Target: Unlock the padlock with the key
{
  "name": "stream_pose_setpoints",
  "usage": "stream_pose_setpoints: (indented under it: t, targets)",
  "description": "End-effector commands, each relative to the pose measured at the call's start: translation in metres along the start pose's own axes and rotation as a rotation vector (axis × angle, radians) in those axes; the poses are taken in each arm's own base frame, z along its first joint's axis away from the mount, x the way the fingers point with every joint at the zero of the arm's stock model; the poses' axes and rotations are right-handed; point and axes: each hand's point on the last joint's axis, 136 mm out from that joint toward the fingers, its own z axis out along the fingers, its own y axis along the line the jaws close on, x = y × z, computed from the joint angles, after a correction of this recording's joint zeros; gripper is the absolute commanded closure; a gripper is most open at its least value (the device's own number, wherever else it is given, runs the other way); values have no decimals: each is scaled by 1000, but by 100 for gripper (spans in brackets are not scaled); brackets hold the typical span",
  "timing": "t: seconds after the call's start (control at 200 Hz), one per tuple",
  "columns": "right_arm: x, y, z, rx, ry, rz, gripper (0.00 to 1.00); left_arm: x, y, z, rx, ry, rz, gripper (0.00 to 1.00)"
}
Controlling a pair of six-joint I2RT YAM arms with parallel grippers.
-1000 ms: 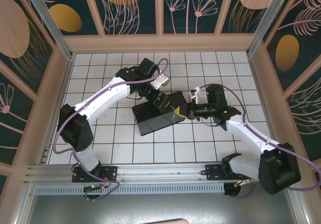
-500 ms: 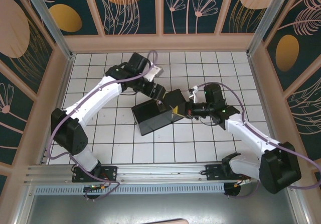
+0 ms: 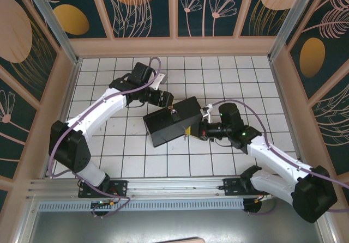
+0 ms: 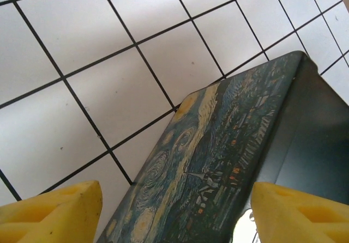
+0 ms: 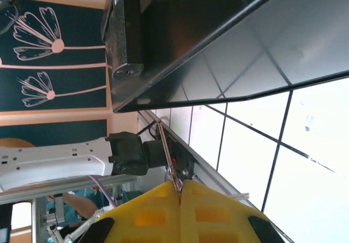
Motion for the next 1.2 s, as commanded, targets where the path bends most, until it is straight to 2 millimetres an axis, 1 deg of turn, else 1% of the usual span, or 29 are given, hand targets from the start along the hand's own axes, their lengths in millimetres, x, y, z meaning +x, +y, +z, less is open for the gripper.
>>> stream_pose_setpoints:
  t: [0.0, 0.195, 0.37, 0.706, 0.826, 0.926, 1.196]
  targets:
    - [-11, 16, 3, -68, -42, -26, 100, -6, -1, 4, 27, -28, -18, 28]
    - [-14, 23, 8, -104, -48, -27, 100, -4, 0, 7, 31, -21, -23, 29]
    - [-17, 24, 10, -110, -52, -22, 100, -4, -3, 6, 45, -23, -21, 29]
    - [-18, 17, 14, -97, -47, -1, 100, -4, -4, 4, 49, -28, -24, 29]
    - [-20, 19, 15, -113, -52, 9, 100, -3, -6, 3, 59, -28, -29, 29]
    - [-18, 15, 18, -103, -38, 29, 100, -4, -8, 2, 73, -34, -36, 29]
    - [-20, 12, 15, -116, -68, 69, 100, -4, -10, -1, 81, -49, -52, 30]
